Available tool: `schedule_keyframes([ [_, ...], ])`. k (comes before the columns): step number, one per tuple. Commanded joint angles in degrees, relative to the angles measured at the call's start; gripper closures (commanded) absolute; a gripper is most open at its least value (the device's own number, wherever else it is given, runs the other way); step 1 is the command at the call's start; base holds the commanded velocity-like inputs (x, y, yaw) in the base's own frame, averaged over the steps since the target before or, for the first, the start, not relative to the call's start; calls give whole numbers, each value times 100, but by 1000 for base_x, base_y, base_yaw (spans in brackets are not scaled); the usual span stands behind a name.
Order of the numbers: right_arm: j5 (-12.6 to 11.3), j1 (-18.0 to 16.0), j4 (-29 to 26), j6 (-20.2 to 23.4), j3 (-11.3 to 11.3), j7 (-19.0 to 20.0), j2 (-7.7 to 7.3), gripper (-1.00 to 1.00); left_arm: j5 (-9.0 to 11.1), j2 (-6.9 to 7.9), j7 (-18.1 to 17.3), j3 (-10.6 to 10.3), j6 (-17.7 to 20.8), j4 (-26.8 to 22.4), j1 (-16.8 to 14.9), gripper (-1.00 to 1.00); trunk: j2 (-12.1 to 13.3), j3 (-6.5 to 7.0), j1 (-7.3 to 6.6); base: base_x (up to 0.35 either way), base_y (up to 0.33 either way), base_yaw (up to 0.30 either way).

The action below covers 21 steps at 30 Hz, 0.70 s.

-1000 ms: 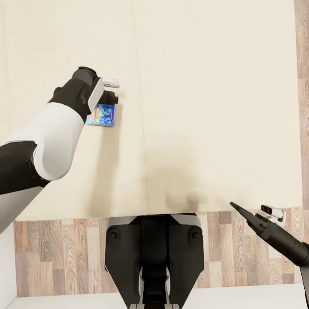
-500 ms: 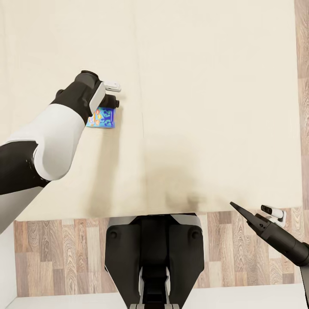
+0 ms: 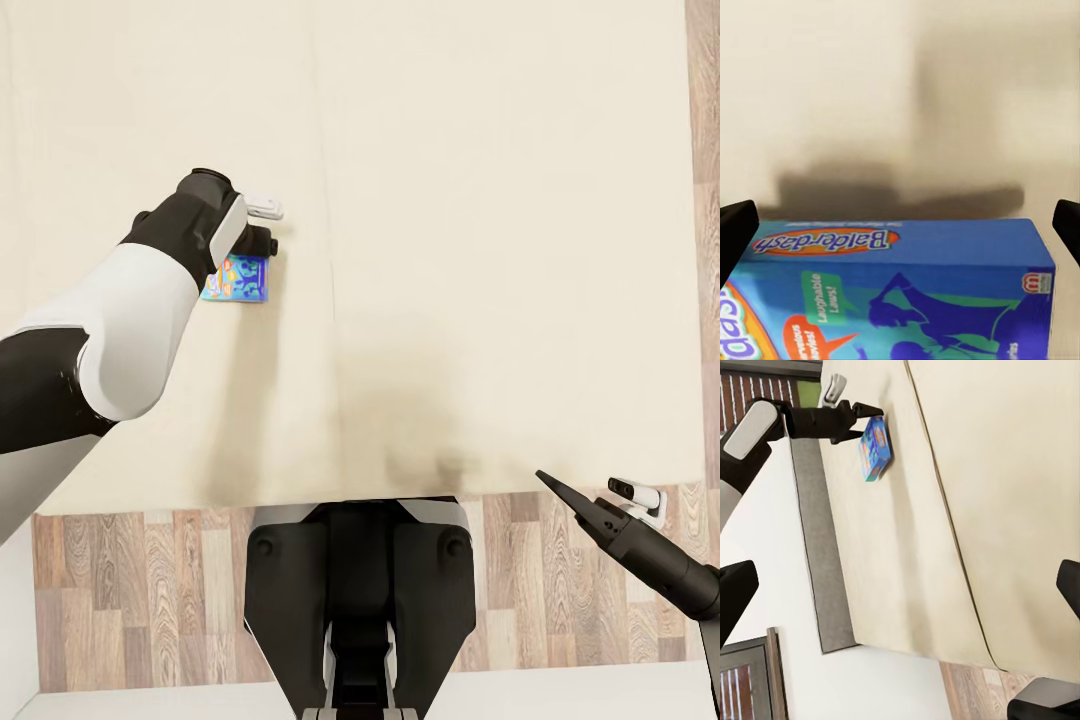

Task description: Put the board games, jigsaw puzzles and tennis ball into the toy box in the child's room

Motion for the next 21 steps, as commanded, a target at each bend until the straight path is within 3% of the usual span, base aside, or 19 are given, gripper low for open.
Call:
schedule_keyframes([
  [1, -17, -1, 0, 44, -2, 6, -1, -100, -41, -6, -3, 48, 42, 198, 2, -100, -6, -6, 6, 0, 0, 0],
  [17, -17, -1, 0, 44, -10, 8, -6, -100, -53, -6, -5, 41, 301, 203, 2, -100, -6, -4, 6, 0, 0, 0],
  [21, -17, -1, 0, 44, -11, 8, -9, -100, -113, -6, -10, -157, 305, 203, 2, -100, -6, 5, 6, 0, 0, -14],
])
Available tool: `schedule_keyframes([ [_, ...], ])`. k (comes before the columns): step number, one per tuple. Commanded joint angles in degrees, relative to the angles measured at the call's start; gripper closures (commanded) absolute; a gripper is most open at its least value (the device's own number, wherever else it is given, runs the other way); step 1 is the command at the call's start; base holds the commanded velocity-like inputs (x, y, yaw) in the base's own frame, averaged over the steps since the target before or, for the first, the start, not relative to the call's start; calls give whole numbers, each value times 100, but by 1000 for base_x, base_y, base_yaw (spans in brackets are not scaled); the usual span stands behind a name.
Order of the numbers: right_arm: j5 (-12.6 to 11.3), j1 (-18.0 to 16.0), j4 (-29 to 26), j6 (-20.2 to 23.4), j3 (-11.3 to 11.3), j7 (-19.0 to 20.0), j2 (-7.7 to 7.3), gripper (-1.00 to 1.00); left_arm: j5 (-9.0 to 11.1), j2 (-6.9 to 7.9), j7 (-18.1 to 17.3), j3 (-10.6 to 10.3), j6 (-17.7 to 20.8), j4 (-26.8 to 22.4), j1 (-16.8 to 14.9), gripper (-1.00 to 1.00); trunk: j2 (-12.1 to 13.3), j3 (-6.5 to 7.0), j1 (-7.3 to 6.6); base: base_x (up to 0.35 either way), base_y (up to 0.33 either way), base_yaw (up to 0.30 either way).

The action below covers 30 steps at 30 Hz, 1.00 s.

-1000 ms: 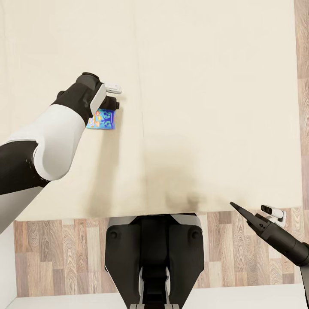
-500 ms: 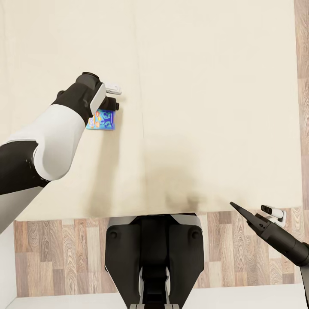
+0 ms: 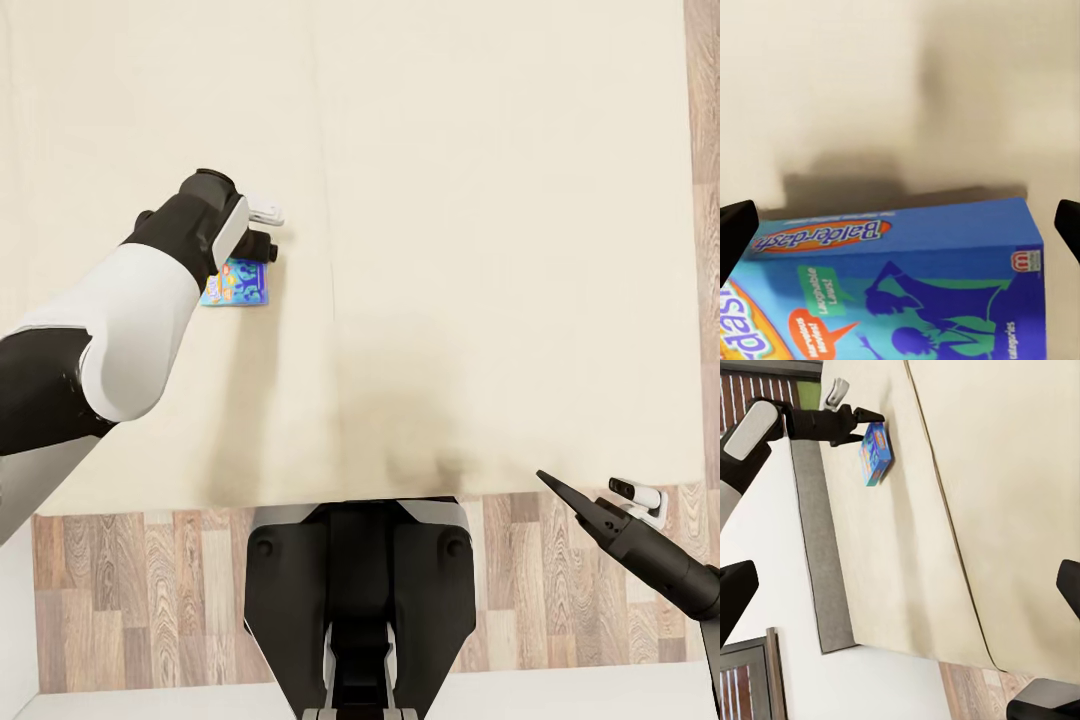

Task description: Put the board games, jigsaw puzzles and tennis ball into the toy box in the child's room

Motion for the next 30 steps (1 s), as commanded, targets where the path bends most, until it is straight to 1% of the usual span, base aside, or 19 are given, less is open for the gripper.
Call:
schedule_keyframes([
  [1, -17, -1, 0, 44, -2, 8, -1, -100, -75, -4, 2, -10, 34, 181, 2, -100, -6, -5, 6, 0, 0, -6],
  [3, -17, -1, 0, 44, -2, 9, -2, -100, -78, -4, 1, -119, 34, 181, 2, -100, -6, -4, 6, 0, 0, -3],
  [7, -17, -1, 0, 44, -2, 8, -2, -100, -78, -4, -3, -178, 34, 181, 2, -100, -6, -3, 6, 0, 0, -1],
  [13, -17, -1, 0, 44, -2, 7, -5, -100, -78, -3, -75, -203, 34, 181, 0, -100, -6, -3, 6, 0, 0, 0],
  [30, -17, -1, 0, 44, -2, 1, -11, -100, -85, 4, -489, -218, 49, 181, 2, -100, -6, -3, 6, 0, 0, 0],
])
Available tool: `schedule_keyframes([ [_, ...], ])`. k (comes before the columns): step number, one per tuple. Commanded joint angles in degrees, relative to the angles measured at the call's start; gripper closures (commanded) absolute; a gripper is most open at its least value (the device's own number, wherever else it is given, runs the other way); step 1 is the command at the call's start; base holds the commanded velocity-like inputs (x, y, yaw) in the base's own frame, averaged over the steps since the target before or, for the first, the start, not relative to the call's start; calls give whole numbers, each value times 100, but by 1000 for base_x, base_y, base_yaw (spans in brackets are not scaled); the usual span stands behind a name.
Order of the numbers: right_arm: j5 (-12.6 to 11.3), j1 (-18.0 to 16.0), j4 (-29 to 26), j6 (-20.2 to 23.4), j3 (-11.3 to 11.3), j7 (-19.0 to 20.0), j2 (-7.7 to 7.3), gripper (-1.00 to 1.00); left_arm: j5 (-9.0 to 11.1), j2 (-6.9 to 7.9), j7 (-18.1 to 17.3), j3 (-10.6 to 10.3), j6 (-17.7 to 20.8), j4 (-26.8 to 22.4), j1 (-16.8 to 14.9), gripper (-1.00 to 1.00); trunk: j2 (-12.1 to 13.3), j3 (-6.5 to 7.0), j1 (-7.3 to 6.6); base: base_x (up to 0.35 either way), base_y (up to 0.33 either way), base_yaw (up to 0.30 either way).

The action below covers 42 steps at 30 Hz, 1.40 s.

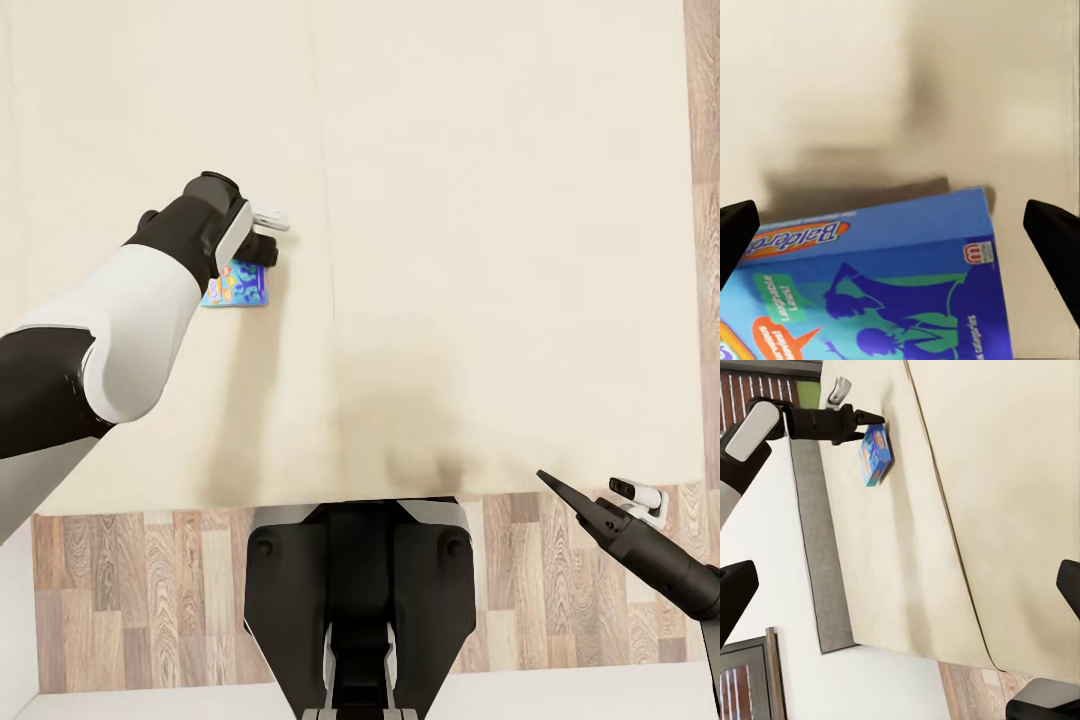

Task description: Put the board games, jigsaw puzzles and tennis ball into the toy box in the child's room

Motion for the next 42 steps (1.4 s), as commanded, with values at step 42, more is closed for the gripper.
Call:
schedule_keyframes([
  [42, -17, -1, 0, 44, -2, 9, 4, -100, -339, 33, -772, 14, 105, 94, 2, -100, -6, 5, 6, 0, 0, 0],
])
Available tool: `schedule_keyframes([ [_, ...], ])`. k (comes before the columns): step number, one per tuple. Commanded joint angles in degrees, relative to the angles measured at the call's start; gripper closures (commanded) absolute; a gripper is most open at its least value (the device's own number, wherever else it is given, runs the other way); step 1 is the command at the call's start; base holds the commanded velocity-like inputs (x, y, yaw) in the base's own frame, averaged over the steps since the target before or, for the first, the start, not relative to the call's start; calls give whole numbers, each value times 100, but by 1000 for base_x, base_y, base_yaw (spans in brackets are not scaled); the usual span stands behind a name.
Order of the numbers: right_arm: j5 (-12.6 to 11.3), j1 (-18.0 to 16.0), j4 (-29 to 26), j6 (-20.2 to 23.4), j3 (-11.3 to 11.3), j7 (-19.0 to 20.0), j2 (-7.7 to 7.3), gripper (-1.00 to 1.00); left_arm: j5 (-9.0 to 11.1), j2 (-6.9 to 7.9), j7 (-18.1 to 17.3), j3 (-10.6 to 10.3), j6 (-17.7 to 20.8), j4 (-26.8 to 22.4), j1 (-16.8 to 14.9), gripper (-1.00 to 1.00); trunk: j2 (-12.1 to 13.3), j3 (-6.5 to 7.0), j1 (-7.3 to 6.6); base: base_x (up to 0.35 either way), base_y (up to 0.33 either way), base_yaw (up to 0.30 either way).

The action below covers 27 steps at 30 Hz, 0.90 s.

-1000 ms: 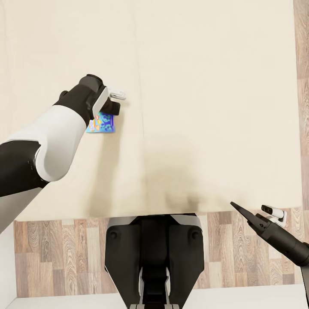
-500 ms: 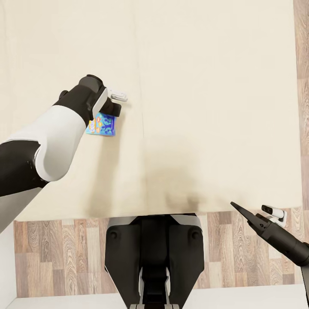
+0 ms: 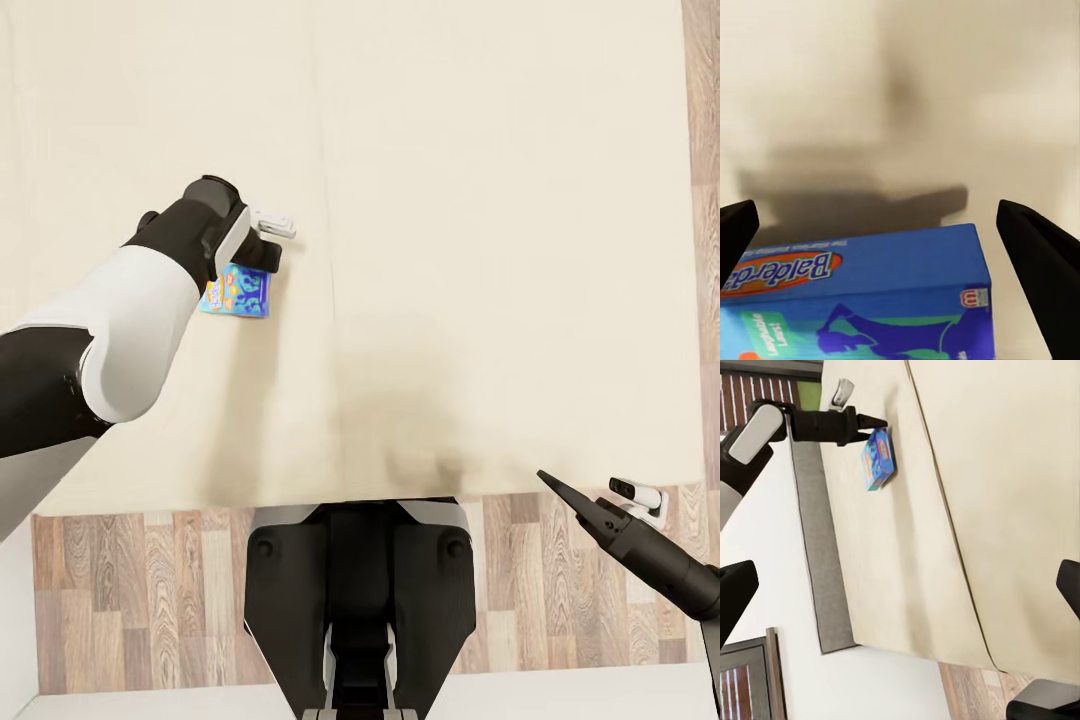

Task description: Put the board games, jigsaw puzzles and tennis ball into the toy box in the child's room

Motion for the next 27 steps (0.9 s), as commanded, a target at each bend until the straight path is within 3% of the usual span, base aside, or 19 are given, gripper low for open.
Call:
schedule_keyframes([
  [1, -17, -1, 0, 45, -2, 7, 0, -100, -41, -1, -61, 14, 33, 3, 5, -100, -5, 1, 5, 0, 0, 0],
  [27, -17, -1, 0, 45, -2, 4, -13, -100, -52, 29, -61, 9, 38, 6, 5, -100, -5, 167, 5, 0, 0, 0],
])
